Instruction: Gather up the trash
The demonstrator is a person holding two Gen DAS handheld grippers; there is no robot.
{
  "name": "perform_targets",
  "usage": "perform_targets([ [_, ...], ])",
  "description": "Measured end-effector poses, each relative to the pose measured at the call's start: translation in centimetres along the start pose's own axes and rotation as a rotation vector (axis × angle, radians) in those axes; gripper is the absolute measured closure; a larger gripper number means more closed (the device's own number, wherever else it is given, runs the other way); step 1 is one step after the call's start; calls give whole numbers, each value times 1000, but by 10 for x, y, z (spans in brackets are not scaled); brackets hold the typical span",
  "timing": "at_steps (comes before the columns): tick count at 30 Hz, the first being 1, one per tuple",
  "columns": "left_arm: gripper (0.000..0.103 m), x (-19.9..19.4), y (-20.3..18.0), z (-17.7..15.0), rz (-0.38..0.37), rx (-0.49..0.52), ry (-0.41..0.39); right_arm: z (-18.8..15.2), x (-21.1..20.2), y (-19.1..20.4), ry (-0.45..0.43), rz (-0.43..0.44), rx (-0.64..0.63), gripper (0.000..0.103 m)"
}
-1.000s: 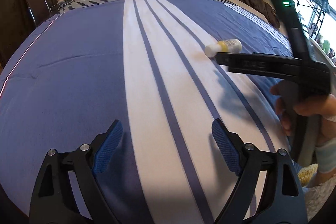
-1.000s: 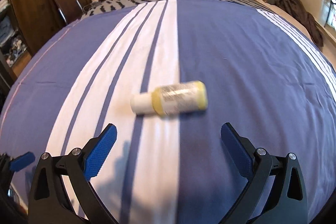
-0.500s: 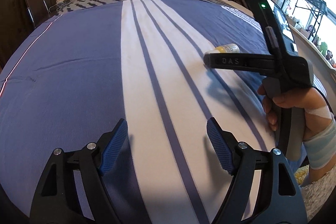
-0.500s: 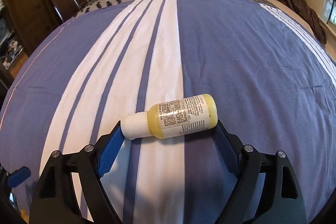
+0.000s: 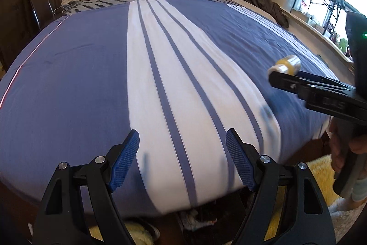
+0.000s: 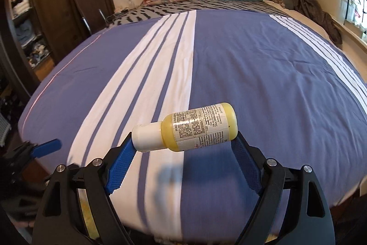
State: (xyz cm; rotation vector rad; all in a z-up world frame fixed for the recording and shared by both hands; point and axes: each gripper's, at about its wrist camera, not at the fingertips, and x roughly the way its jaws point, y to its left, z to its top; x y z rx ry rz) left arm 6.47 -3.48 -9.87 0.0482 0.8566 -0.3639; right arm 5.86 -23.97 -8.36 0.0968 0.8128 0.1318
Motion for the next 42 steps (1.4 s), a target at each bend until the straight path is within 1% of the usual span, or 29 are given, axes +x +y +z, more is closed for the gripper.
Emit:
perform_targets([
  [7,30,-13,-14,-55,-13,-3,45,-59,-29,4,33,7,3,19],
  [9,29,-14,-16,-69,-6,-4,55,-75,-29,6,54,11,13,19],
  [14,29,-7,-17,-100,22,-14,114,-109,-24,9,118,36,40,19],
  [18,29,3,-17,-124,23,-17,171,-134,-10,15,189,54,39,19],
  [25,29,37,-15,-175,47,-14,321,-172,25,24,320,72,42,19],
  [27,29,44,-15,-184,41,-13,355,-180,34,25,352,71,46,19],
  [30,29,52,-12,-192,6,-47,397,-191,45,24,397,72,57,18],
  [32,26,54,-9,-194,3,-59,411,-195,50,23,418,78,67,17],
  [33,23,55,-5,-194,2,-66,414,-196,50,23,415,76,71,14],
  [35,18,55,-1,-195,-5,-81,414,-194,47,21,403,70,81,6],
  [36,15,55,-1,-196,-7,-85,413,-192,46,18,394,68,90,5],
  [39,12,52,-1,-194,-6,-92,406,-183,35,10,352,57,109,4],
  [42,9,41,-1,-183,20,-84,358,-168,19,4,283,26,112,4],
])
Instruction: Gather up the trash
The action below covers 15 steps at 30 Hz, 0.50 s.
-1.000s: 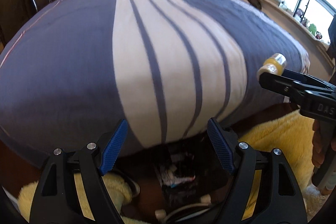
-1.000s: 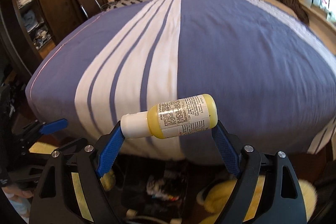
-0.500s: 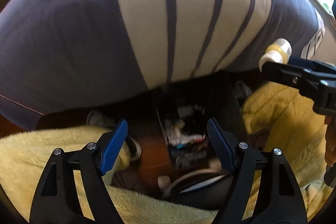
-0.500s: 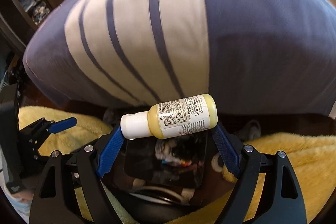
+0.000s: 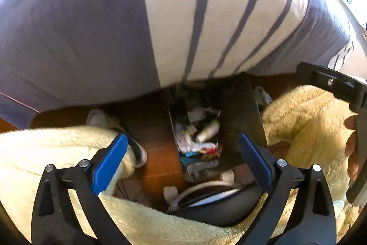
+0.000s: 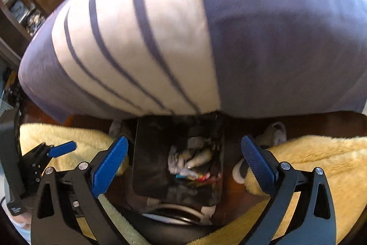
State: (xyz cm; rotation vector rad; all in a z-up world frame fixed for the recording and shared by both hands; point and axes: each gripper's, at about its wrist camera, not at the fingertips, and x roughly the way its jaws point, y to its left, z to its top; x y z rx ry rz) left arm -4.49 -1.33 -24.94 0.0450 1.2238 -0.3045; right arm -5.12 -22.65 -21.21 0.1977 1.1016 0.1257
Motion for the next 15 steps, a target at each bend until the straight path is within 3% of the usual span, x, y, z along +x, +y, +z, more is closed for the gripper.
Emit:
perform_targets([
  [7,8,-78,-7,29,64,12,-242,24,-76,14,-270,-166,-71,4],
  [15,8,-180,-25,61,187,36,-549,56,-156,32,-502,-261,-105,4],
])
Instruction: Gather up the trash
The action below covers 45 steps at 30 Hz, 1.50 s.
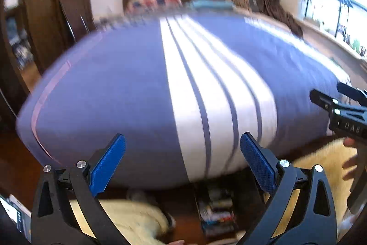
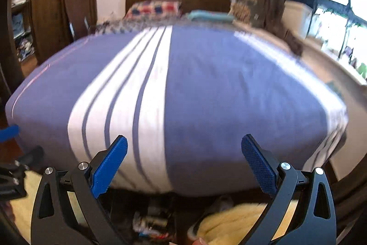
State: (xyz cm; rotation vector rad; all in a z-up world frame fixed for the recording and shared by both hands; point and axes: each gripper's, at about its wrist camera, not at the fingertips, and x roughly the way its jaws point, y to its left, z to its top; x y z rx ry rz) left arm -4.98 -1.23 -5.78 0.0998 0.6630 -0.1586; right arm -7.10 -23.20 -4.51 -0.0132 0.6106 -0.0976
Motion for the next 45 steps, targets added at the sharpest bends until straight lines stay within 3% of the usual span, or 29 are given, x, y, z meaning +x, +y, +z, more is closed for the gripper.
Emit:
perform_targets([
  [7,8,-60,-8,54,53,24,-232,50,-54,-10,-195,-2,8,3],
  [13,8,-92,-16,71,108,13,-330,74,-85,-16,-297,-4,20,3],
  [18,8,-98,-20,65,73,-17,-335,72,-89,-16,-293,-6,35,3],
  [26,8,-100,-20,60,111,-15,-357,57,-95,-6,-315,-103,41,3],
  [45,8,-95,-14,51,98,-44,-352,48,-95,-10,-321,-79,66,3],
])
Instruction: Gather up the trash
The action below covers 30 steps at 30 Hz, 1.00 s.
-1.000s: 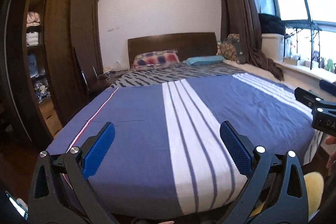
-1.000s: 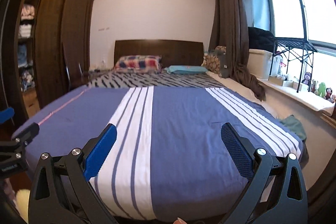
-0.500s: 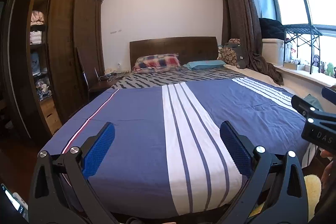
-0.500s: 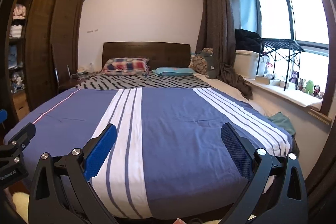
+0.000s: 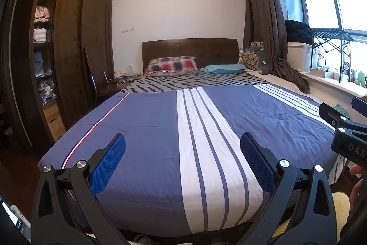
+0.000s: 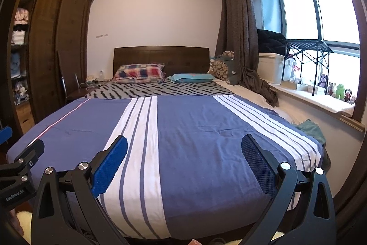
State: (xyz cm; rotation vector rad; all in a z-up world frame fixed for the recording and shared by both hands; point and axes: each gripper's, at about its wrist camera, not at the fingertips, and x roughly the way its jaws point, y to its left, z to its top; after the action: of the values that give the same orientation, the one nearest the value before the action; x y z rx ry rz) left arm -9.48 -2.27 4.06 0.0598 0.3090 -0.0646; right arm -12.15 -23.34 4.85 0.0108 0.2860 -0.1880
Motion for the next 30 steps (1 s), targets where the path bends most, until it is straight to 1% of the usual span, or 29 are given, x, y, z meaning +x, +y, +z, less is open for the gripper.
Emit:
perform_targets([
  [10,8,0,0,-2,0,-4,-6,-2,-1,8,2,23,-14,3],
  [30,8,-4,-1,-1,0,-7,-12,1,0,12,3,30,-17,3],
])
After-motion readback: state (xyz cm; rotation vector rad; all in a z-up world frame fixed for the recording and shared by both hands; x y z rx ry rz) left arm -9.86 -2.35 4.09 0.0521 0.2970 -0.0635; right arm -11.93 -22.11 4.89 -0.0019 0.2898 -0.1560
